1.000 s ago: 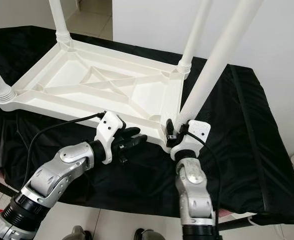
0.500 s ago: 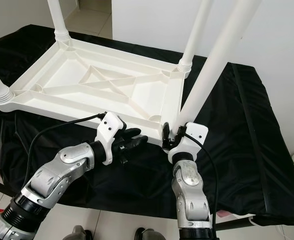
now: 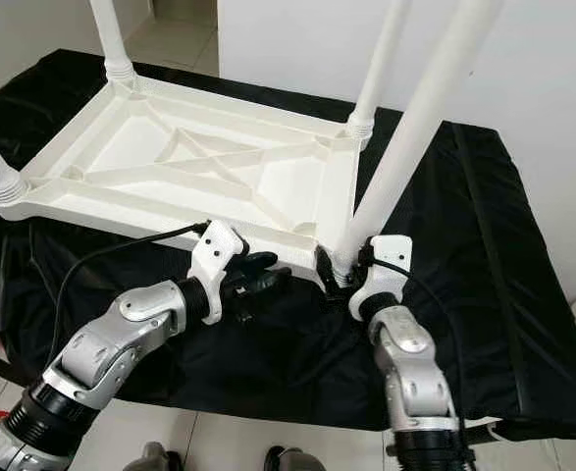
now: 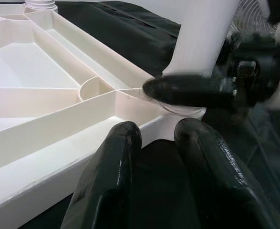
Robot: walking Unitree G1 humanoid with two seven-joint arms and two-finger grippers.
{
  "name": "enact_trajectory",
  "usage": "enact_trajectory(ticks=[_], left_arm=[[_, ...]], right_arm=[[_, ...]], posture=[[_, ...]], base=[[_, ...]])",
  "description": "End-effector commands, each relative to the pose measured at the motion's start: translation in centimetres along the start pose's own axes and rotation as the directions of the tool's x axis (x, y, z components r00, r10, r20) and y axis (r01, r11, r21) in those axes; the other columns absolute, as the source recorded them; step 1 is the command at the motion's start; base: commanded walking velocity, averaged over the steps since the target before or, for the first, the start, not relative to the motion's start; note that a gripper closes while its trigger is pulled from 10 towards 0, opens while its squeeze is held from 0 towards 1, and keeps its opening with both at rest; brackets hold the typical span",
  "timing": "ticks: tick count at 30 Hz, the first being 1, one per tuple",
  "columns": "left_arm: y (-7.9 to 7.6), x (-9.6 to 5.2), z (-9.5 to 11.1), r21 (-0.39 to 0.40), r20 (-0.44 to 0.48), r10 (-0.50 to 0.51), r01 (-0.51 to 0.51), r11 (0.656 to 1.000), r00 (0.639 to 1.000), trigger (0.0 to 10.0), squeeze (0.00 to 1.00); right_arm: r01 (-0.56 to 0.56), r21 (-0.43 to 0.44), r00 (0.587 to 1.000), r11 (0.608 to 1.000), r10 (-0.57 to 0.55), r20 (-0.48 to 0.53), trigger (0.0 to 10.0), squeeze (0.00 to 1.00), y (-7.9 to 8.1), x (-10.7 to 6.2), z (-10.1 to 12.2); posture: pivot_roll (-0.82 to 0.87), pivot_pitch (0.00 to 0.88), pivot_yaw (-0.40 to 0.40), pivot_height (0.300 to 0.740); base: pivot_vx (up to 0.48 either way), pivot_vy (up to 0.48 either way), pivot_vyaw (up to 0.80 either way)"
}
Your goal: Building children table
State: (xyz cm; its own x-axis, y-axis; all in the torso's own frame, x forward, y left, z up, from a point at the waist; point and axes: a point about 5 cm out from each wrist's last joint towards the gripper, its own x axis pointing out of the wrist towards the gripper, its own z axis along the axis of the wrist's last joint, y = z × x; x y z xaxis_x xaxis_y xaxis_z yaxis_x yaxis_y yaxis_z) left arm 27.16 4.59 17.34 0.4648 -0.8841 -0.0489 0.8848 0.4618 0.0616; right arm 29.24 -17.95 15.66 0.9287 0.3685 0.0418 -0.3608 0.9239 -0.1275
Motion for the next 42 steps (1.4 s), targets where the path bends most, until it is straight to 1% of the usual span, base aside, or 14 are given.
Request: enact_trajectory(ticks=[1,2,5,10,11,12,13,14,20,27,32,38,39,42], left_arm=[[-0.7,0.2,0.0,0.009,-0.002,-0.093,0.093,0.996,0.996,10.0,0.00],[-0.7,0.2,0.0,0.009,-0.002,-0.093,0.093,0.996,0.996,10.0,0.00],[-0.7,0.2,0.0,0.009,0.000,-0.095,0.095,0.995,0.995,10.0,0.00],[-0.8,0.2,0.0,0.008,0.000,-0.095,0.095,0.995,0.995,10.0,0.00],[-0.8,0.1,0.0,0.008,0.000,-0.095,0.095,0.995,0.995,10.0,0.00],[-0.8,0.1,0.0,0.008,0.000,-0.095,0.095,0.995,0.995,10.0,0.00],[-0.8,0.1,0.0,0.008,0.000,-0.095,0.095,0.995,0.995,10.0,0.00],[-0.9,0.1,0.1,0.007,0.000,-0.098,0.098,0.995,0.995,10.0,0.00],[-1.2,0.0,0.0,0.007,-0.006,-0.116,0.116,0.993,0.993,10.0,0.00],[-1.7,-0.1,0.3,0.008,0.001,-0.142,0.142,0.990,0.990,10.0,0.00],[-1.9,-0.2,0.5,0.012,0.002,-0.161,0.161,0.987,0.987,10.0,0.00],[-2.0,-0.3,0.5,0.013,0.001,-0.163,0.163,0.986,0.987,10.0,0.00],[-2.0,-0.3,0.6,0.014,0.000,-0.165,0.165,0.986,0.986,10.0,0.00],[-2.1,-0.3,0.6,0.014,-0.002,-0.168,0.168,0.986,0.986,10.0,0.00]], right_arm=[[-0.069,0.003,0.998,0.998,0.069,-0.001,10.0,0.00,0.1,0.0,-0.2],[-0.069,0.003,0.998,0.998,0.069,-0.001,10.0,0.00,0.1,0.0,-0.2],[-0.168,-0.016,0.986,0.986,0.168,0.016,10.0,0.00,-0.2,0.4,0.3],[-0.209,-0.019,0.978,0.978,0.210,0.021,10.0,0.00,-0.3,0.6,0.5],[-0.229,-0.020,0.973,0.973,0.229,0.018,7.0,0.00,-0.4,0.7,0.4],[-0.239,-0.021,0.971,0.971,0.240,0.011,4.7,0.00,-0.5,0.8,0.3],[-0.239,-0.021,0.971,0.971,0.240,0.011,4.7,0.00,-0.5,0.8,0.3],[-0.244,-0.021,0.970,0.970,0.244,0.005,0.0,0.00,-0.6,0.9,0.1],[-0.252,-0.010,0.968,0.968,0.252,-0.017,0.0,0.00,-1.2,0.8,-0.4],[-0.186,0.047,0.982,0.982,0.186,-0.011,0.0,0.00,-1.3,0.3,-1.1],[-0.046,0.106,0.999,0.993,0.044,0.027,0.0,0.00,-0.1,0.3,-0.9],[0.014,0.117,0.999,0.993,-0.020,0.049,0.0,0.00,0.5,0.3,-0.6],[0.090,0.148,0.994,0.985,-0.098,0.050,0.0,0.00,1.0,0.1,-0.5],[0.156,0.185,0.985,0.970,-0.167,0.043,0.0,0.00,1.6,0.0,-0.3]], posture=[[0.04,0.109,-0.075,0.740],[0.04,0.109,-0.075,0.740],[0.05,0.110,-0.073,0.740],[0.05,0.110,-0.073,0.740],[0.05,0.110,-0.073,0.740],[0.05,0.113,-0.070,0.740],[0.05,0.113,-0.070,0.740],[0.05,0.113,-0.070,0.740],[0.05,0.118,-0.069,0.740],[0.05,0.134,-0.071,0.740],[0.05,0.143,-0.071,0.740],[0.04,0.147,-0.068,0.740],[0.04,0.152,-0.066,0.740],[0.04,0.152,-0.066,0.740]], base=[[0.000,0.000,0.00],[0.000,0.000,0.00],[0.000,0.000,0.00],[0.000,0.000,0.00],[0.000,0.000,0.00],[0.000,0.000,0.00],[0.000,0.000,0.00],[0.000,0.000,0.00],[0.000,0.000,0.00],[0.000,0.000,0.00],[0.000,0.000,0.00],[0.000,0.000,0.00],[0.000,0.000,0.00],[0.000,0.000,0.00]])
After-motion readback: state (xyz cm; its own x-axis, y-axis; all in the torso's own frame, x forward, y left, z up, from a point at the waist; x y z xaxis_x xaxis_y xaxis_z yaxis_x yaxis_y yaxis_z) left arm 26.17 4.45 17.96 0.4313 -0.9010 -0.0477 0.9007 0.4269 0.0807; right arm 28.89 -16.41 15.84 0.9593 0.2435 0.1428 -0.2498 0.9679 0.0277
